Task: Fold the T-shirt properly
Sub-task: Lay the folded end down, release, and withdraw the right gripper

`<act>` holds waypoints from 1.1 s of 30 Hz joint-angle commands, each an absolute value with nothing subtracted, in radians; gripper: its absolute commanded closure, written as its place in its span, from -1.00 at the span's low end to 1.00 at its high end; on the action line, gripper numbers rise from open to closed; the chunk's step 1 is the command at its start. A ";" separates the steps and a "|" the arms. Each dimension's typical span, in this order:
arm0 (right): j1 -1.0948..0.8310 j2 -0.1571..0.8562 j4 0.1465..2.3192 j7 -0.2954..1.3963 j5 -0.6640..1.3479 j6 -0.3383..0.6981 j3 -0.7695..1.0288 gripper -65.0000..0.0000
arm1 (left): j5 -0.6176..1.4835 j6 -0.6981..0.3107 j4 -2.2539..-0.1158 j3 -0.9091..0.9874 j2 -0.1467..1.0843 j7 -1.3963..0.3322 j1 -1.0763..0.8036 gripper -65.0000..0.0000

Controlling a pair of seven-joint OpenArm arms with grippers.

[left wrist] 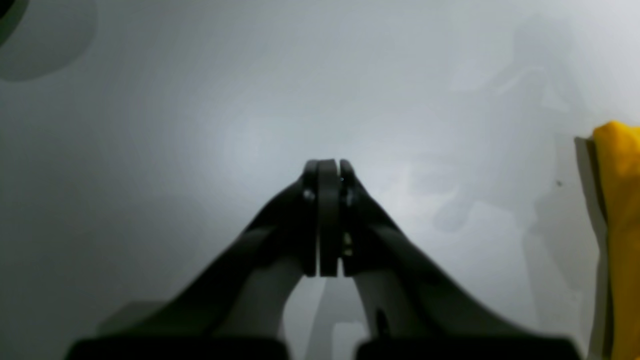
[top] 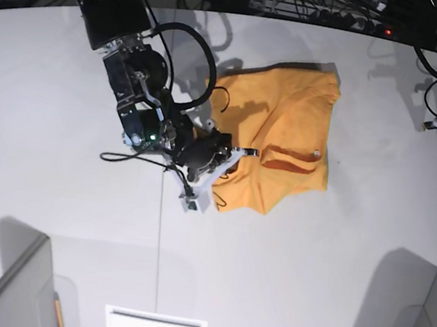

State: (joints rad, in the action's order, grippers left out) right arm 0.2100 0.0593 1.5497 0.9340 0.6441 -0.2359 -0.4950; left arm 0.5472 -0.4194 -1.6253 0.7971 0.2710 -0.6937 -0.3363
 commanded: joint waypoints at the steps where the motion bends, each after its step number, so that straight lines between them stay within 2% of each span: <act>1: 0.234 0.045 1.563 0.911 0.653 -0.229 -0.513 1.00 | 0.555 -0.423 -1.643 0.805 0.291 -0.674 -0.340 1.00; 6: 0.260 0.008 1.541 0.909 0.653 -0.231 -0.624 1.00 | 0.555 -0.423 -1.638 0.803 0.288 -0.674 -0.341 1.00; 14: 0.328 -0.137 1.380 0.868 0.653 -0.231 -0.631 1.00 | 0.555 -0.423 -1.636 0.803 0.288 -0.674 -0.341 1.00; 21: 0.426 -0.148 1.218 0.634 0.716 -0.223 -0.782 1.00 | 0.555 -0.423 -1.635 0.803 0.288 -0.674 -0.341 1.00; 24: 0.476 -0.147 1.198 0.516 0.800 -0.173 -0.901 1.00 | 0.555 -0.423 -1.635 0.803 0.288 -0.674 -0.337 1.00; 28: 0.553 -0.147 1.213 0.515 0.883 -0.163 -1.018 1.00 | 0.555 -0.423 -1.635 0.796 0.288 -0.674 -0.332 1.00; 33: 0.591 -0.120 1.237 0.516 0.955 -0.163 -1.021 1.00 | 0.555 -0.426 -1.643 0.792 0.288 -0.674 -0.340 1.00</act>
State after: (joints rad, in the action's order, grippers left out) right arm 0.5640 -0.1154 1.2175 0.5343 0.9436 -0.1684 -1.0328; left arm 0.5472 -0.4198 -1.6226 0.7883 0.2691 -0.6960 -0.3367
